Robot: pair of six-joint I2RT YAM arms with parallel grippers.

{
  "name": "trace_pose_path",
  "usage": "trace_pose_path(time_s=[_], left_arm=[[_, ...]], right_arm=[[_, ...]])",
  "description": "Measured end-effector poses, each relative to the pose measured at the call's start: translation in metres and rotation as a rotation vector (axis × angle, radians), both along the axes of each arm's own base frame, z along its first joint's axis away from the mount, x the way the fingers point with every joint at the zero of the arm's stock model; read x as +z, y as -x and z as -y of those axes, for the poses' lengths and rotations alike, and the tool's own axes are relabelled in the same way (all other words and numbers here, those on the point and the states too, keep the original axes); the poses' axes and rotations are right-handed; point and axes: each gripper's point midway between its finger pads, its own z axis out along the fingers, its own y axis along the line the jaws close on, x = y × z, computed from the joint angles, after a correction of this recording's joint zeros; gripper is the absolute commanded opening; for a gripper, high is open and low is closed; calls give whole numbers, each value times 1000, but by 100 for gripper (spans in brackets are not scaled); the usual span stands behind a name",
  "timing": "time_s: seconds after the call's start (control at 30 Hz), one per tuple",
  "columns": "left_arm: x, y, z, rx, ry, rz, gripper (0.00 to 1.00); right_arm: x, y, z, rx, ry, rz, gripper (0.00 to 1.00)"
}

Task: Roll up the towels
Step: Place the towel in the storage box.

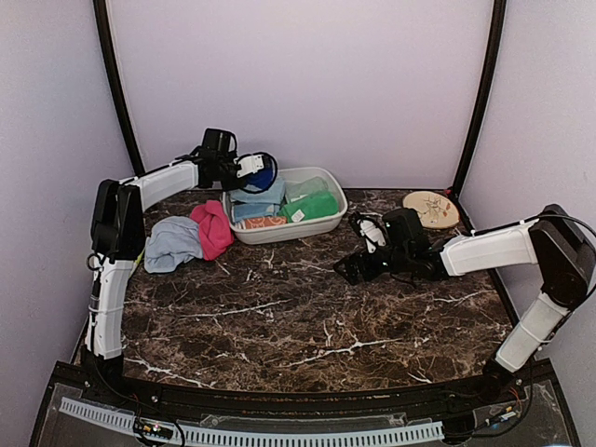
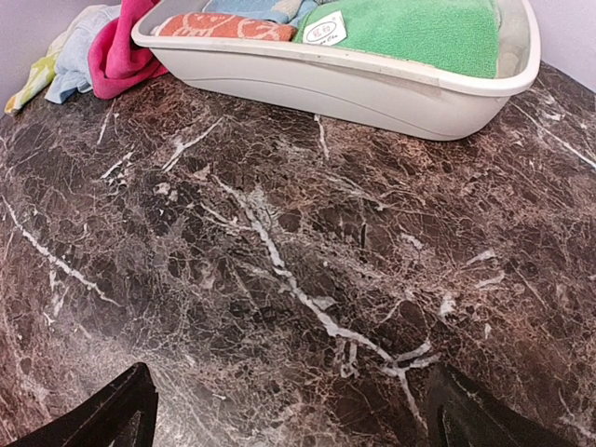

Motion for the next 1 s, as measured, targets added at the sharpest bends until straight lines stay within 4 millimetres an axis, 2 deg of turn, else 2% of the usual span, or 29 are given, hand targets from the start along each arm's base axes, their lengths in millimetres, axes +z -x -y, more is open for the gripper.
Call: trace_pose_path(time_s=[0.23,0.43,0.63,0.7,0.77,0.83,0.9,1.0], left_arm=[[-27,16,3,-7,-26,-97,0],[-67,37,2,-13,-54,-196,0],[-70,49,3,-25,-49,-241,1],[-72,51,3,-28,-46,-255,10],[-74,55,3,-30,-45,-275,25],[-72,56,3,-31,-44,-288,36],[-71,59,3,-30,-42,-302,41],[-71,63,2,-26,-34,-335,42]], right_arm=[[0,1,-1,0,-11,-11,100],[-1,2,-1,3,-17,-24,100],[-7,3,-2,5,-16,-41,100],[-11,4,-2,7,-14,-54,100],[-13,5,-3,9,-15,-63,100],[-14,5,-3,9,-17,-69,100],[-14,6,-3,9,-18,-71,100],[-15,6,-3,8,-18,-74,100]])
